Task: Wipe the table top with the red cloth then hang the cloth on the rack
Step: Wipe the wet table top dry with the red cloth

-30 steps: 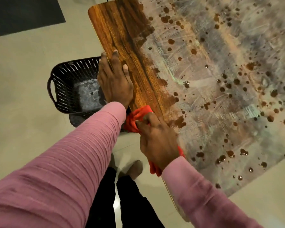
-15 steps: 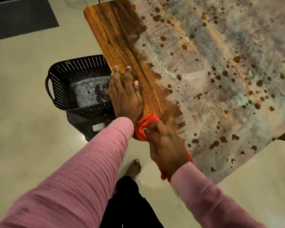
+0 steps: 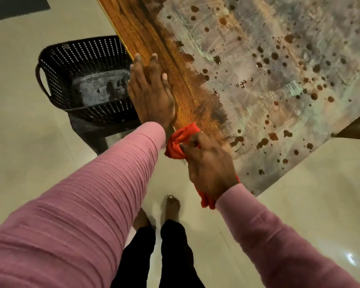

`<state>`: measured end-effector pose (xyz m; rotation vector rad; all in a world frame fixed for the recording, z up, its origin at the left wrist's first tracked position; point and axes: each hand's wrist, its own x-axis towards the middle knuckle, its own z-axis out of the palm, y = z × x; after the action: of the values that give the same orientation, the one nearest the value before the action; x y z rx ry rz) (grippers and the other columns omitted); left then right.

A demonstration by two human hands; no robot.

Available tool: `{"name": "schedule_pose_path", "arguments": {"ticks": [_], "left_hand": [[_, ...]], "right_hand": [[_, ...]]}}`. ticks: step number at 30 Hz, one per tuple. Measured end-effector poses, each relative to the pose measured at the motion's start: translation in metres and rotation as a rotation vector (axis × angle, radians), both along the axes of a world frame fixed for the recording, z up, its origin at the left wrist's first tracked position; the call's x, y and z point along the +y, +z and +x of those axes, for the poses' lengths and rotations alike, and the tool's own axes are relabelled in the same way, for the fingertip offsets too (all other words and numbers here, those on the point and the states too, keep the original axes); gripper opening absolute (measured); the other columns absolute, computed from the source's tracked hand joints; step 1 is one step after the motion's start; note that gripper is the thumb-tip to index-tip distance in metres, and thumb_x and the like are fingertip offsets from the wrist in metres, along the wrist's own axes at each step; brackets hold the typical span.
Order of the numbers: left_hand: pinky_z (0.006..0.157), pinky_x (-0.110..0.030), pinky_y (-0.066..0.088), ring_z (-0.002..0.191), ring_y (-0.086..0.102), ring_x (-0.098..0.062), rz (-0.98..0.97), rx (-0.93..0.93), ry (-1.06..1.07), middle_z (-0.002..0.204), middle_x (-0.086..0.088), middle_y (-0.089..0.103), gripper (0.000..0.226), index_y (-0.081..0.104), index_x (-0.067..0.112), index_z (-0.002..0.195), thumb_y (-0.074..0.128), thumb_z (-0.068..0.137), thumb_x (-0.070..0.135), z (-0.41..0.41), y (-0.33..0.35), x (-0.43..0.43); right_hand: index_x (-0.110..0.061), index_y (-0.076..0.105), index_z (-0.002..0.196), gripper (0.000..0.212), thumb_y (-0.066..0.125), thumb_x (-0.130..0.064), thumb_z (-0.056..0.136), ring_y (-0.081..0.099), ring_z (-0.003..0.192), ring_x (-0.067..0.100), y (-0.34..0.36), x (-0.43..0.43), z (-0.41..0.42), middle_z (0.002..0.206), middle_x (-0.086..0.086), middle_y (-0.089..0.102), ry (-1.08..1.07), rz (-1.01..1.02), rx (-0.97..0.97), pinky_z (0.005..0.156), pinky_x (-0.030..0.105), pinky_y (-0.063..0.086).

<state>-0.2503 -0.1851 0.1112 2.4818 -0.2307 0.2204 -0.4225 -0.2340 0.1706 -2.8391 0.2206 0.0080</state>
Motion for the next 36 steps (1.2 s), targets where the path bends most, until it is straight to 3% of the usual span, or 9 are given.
{"name": "schedule_pose_path", "arguments": {"ticks": [3, 7, 12, 15, 18, 22, 29, 33, 36], "left_hand": [[0.114, -0.046, 0.019, 0.141, 0.022, -0.031, 0.005, -0.002, 0.009, 0.154, -0.015, 0.023, 0.048, 0.034, 0.023, 0.145, 0.024, 0.1, 0.036, 0.001, 0.0, 0.0], [0.112, -0.047, 0.021, 0.141, 0.024, -0.031, 0.023, -0.048, -0.002, 0.154, -0.015, 0.025, 0.05, 0.034, 0.023, 0.145, 0.022, 0.099, 0.039, -0.001, 0.0, -0.002], [0.112, -0.048, 0.021, 0.142, 0.021, -0.032, 0.129, -0.049, -0.044, 0.155, -0.014, 0.021, 0.051, 0.029, 0.024, 0.147, 0.02, 0.099, 0.04, -0.008, 0.007, -0.005], [0.113, -0.049, 0.018, 0.142, 0.02, -0.033, 0.122, -0.039, -0.076, 0.156, -0.014, 0.02, 0.051, 0.028, 0.024, 0.147, 0.021, 0.1, 0.04, -0.027, 0.007, -0.008], [0.113, -0.049, 0.019, 0.142, 0.02, -0.033, 0.09, -0.031, -0.06, 0.155, -0.015, 0.022, 0.05, 0.029, 0.023, 0.147, 0.024, 0.1, 0.038, -0.05, 0.002, -0.008], [0.111, -0.049, 0.023, 0.14, 0.025, -0.033, 0.045, -0.048, -0.013, 0.153, -0.015, 0.026, 0.048, 0.032, 0.022, 0.145, 0.026, 0.1, 0.035, -0.062, 0.0, -0.012], [0.112, -0.048, 0.021, 0.141, 0.024, -0.033, 0.104, -0.057, 0.02, 0.154, -0.016, 0.024, 0.048, 0.031, 0.022, 0.146, 0.025, 0.1, 0.036, -0.065, -0.001, -0.012], [0.113, -0.047, 0.019, 0.142, 0.021, -0.032, 0.106, -0.054, 0.037, 0.155, -0.015, 0.023, 0.049, 0.029, 0.022, 0.147, 0.025, 0.1, 0.037, -0.069, -0.002, -0.011], [0.114, -0.047, 0.018, 0.142, 0.02, -0.032, 0.1, -0.057, 0.063, 0.154, -0.015, 0.023, 0.049, 0.028, 0.022, 0.147, 0.026, 0.1, 0.037, -0.073, -0.003, -0.012]], "right_hand": [[-0.023, 0.069, 0.11, 0.031, 0.049, -0.023, 0.086, 0.058, 0.088, 0.03, 0.003, -0.03, 0.0, 0.111, 0.006, 0.06, -0.097, -0.031, 0.001, 0.067, 0.037, 0.052], [-0.028, 0.066, 0.117, 0.037, 0.052, -0.016, 0.085, 0.057, 0.095, 0.031, -0.002, -0.06, 0.006, 0.119, 0.004, 0.055, -0.341, -0.062, -0.019, 0.075, 0.035, 0.048], [-0.024, 0.07, 0.104, 0.027, 0.054, -0.016, 0.083, 0.056, 0.087, 0.027, -0.005, -0.01, -0.028, 0.107, 0.003, 0.059, -0.026, -0.012, -0.001, 0.062, 0.038, 0.051], [-0.023, 0.069, 0.108, 0.029, 0.053, -0.019, 0.085, 0.058, 0.083, 0.028, -0.001, -0.023, -0.052, 0.107, 0.005, 0.06, 0.123, -0.007, 0.033, 0.057, 0.036, 0.051], [-0.024, 0.069, 0.112, 0.039, 0.04, -0.031, 0.086, 0.059, 0.088, 0.027, 0.003, -0.065, -0.057, 0.113, 0.002, 0.06, -0.038, -0.015, 0.005, 0.068, 0.025, 0.044], [-0.028, 0.068, 0.114, 0.037, 0.054, -0.016, 0.081, 0.058, 0.091, 0.032, 0.002, -0.083, -0.058, 0.114, 0.005, 0.058, -0.306, -0.072, -0.007, 0.071, 0.031, 0.044], [-0.023, 0.071, 0.103, 0.025, 0.061, -0.014, 0.082, 0.058, 0.08, 0.025, 0.0, -0.031, -0.106, 0.1, 0.002, 0.061, 0.18, 0.021, 0.005, 0.053, 0.031, 0.049], [-0.019, 0.07, 0.107, 0.032, 0.049, -0.022, 0.084, 0.06, 0.081, 0.029, 0.004, -0.08, -0.104, 0.108, 0.008, 0.062, -0.078, -0.01, -0.026, 0.064, 0.027, 0.044], [-0.024, 0.069, 0.111, 0.033, 0.053, -0.016, 0.083, 0.059, 0.086, 0.03, 0.002, -0.094, -0.101, 0.111, 0.006, 0.06, -0.274, -0.032, -0.015, 0.069, 0.029, 0.044]]}}
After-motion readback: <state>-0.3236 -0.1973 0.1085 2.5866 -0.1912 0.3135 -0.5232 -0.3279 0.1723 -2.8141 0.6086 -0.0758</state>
